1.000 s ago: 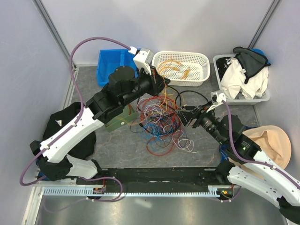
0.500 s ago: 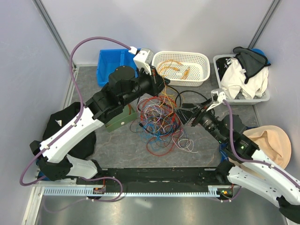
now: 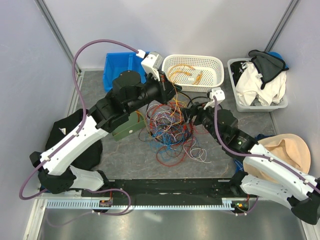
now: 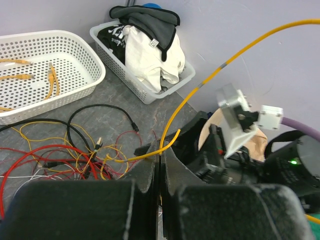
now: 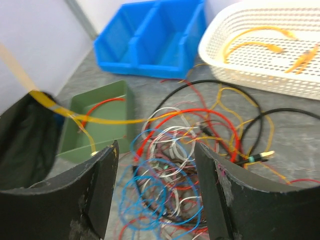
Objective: Untangle the cables
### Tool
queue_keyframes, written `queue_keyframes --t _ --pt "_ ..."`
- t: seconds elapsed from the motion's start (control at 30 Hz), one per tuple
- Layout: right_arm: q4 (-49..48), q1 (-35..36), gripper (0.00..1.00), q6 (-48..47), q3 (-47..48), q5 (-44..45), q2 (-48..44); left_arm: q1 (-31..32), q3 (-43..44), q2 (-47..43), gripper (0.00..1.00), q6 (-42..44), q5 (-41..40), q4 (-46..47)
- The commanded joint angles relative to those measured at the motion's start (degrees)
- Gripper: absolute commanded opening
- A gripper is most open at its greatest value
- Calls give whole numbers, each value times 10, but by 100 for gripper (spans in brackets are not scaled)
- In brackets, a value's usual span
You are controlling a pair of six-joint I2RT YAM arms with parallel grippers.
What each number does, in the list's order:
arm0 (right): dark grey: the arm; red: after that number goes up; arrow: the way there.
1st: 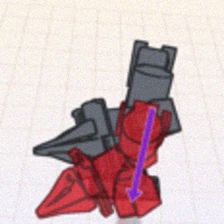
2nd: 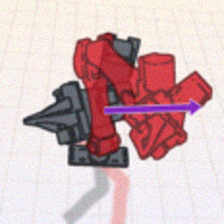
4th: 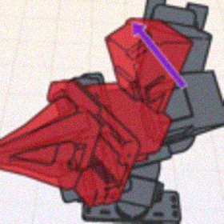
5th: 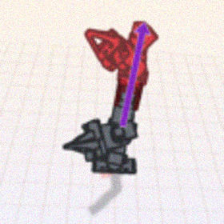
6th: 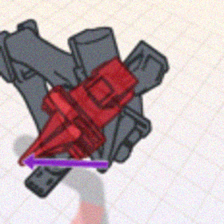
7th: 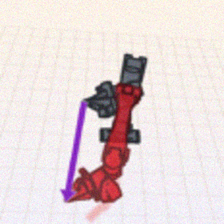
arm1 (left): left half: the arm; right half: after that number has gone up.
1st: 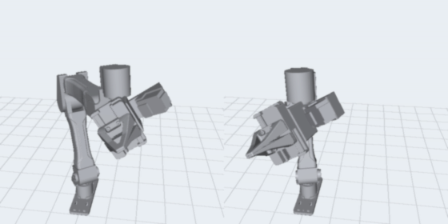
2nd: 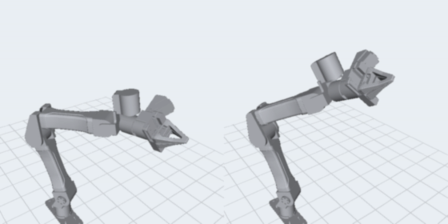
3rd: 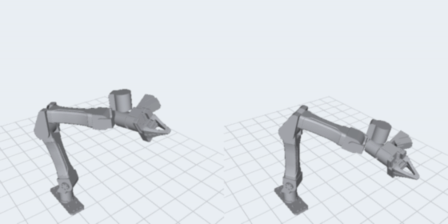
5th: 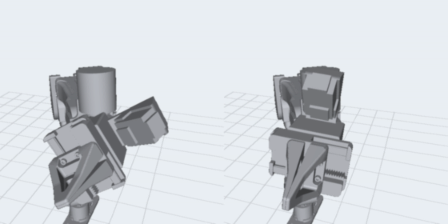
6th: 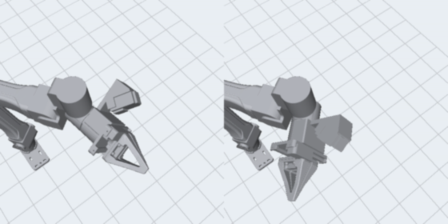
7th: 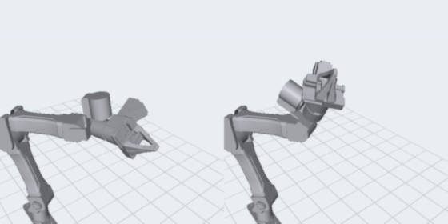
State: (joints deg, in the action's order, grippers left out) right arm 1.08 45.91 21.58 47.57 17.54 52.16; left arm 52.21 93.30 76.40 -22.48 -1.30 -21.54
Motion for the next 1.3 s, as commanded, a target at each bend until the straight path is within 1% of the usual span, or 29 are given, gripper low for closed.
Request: queue_keyframes --t 0.0,0.1,0.2,0.23,0.27,0.3,0.37,0.4,0.43,0.5,0.53,0.57,0.6,0.63,0.67,0.73,0.77,0.83,0.87,0.93,0.97,1.03,1.1,1.2,1.23,1.27 --pt "-49 1 70 -41 14 86 31 0 10 -27 2 -5 28 1" --pt "-92 1 71 -63 15 123 60 0 7 -32 2 -9 33 1" --pt "-160 1 70 -77 6 126 86 0 1 -38 2 -13 38 2" --pt "-185 1 69 -77 -2 129 95 0 -3 -42 2 -15 40 3" --pt "-239 1 68 -78 -8 132 100 -1 -6 -43 2 -18 40 3" --pt "-267 1 67 -79 -24 134 103 -1 -8 -46 2 -19 42 4" --pt "-346 1 60 -82 -39 133 115 -1 -18 -53 2 -18 41 4" --pt "-361 2 54 -83 -42 124 116 -1 -22 -56 2 -17 36 4" --pt "-369 1 36 -82 -42 116 114 -1 -29 -59 2 -15 32 4" --pt "-362 1 17 -80 -28 104 108 -1 -39 -72 2 -6 16 4" --pt "-345 1 1 -74 -17 106 97 -1 -50 -76 2 -4 0 3" --pt "-293 1 0 -61 -4 111 93 -1 -58 -80 2 0 -13 3" --pt "-259 1 0 -54 28 116 89 -1 -65 -87 2 2 -38 2" --pt "-226 1 0 -50 45 124 85 -2 -79 -91 5 2 -51 2" --pt "-169 1 0 -44 60 129 82 -3 -87 -92 7 2 -62 4" --pt "-117 1 0 -36 101 140 73 -10 -110 -93 11 -1 -85 4" --pt "-76 1 0 -34 112 151 69 -18 -118 -93 10 -9 -89 4" --pt "-47 1 0 -30 139 163 56 -29 -147 -93 11 -21 -87 10" --pt "-22 1 0 -30 149 178 52 -42 -157 -93 13 -33 -82 13" --pt "-2 1 0 -37 183 188 50 -55 -188 -96 17 -50 -63 25" --pt "25 2 0 -38 197 199 50 -67 -199 -98 20 -62 -46 30" --pt "50 1 0 -49 233 209 56 -76 -228 -103 28 -70 -35 47" --pt "62 1 0 -53 262 221 60 -80 -246 -116 31 -78 -34 58" --pt "80 1 0 -60 294 229 70 -82 -281 -135 29 -83 -34 85" --pt "89 1 0 -60 302 230 76 -83 -294 -140 23 -86 -34 93" --pt "94 1 0 -60 310 229 79 -83 -299 -143 21 -88 -34 95"
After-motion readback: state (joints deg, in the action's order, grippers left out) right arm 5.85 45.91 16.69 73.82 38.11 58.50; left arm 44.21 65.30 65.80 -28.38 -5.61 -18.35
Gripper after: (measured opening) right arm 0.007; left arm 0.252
